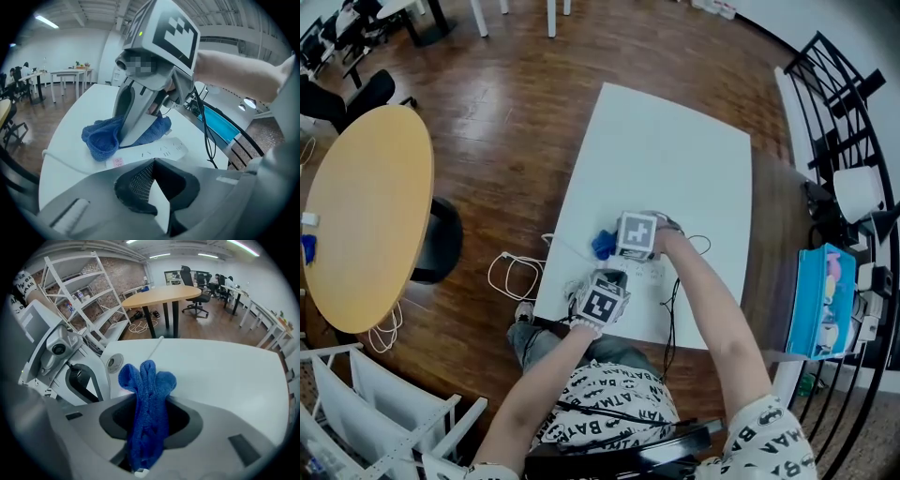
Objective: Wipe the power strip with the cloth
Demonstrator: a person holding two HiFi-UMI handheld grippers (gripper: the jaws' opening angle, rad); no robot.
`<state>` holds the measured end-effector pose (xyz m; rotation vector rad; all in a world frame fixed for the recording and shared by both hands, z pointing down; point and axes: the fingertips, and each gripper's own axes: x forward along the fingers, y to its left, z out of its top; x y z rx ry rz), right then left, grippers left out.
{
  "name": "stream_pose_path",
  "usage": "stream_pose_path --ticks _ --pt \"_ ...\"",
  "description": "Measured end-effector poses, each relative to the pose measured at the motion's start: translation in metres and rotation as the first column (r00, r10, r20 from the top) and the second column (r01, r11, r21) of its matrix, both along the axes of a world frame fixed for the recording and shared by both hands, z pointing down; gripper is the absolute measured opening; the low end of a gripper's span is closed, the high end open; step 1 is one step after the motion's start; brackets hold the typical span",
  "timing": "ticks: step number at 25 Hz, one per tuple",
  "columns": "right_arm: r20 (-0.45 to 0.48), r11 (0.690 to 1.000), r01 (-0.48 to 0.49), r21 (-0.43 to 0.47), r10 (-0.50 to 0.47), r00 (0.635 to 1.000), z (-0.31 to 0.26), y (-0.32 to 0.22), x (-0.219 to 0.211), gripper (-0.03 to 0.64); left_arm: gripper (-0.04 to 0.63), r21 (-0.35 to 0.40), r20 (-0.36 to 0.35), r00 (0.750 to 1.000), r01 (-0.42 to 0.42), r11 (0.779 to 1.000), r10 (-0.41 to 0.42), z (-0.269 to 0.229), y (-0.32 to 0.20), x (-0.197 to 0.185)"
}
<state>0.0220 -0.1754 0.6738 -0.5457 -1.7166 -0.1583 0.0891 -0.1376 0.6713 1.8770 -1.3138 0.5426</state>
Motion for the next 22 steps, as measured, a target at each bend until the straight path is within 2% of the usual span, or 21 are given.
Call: stream_pose_path --ticks 5,12,16,22 --pt "-0.004 1.000 0.008 0.019 -0.007 1.000 0.005 -0.014 0.025 0.150 0.000 -0.025 0.010 1.000 -0.005 1.000 0.005 0.002 0.001 -0.004" --pt "-0.049 0.997 -0.064 0.037 0.066 0.997 0.005 -0.035 0.090 0.150 0.000 -0.011 0.021 0.999 -0.025 1.000 0.025 -0.005 -0.007 -0.005" --pt "-0.079 0.993 -0.105 0.060 0.109 0.991 0.002 -0.044 0.124 0.150 0.000 -0.017 -0.001 1.000 -0.030 0.999 0.030 -0.007 -0.007 -0.005" --pt "-0.099 0.974 -0.207 0.091 0.216 0.971 -0.001 -0.052 0.169 0.150 0.000 -0.026 0.015 0.998 -0.063 0.998 0.063 -0.005 -0.008 -0.006"
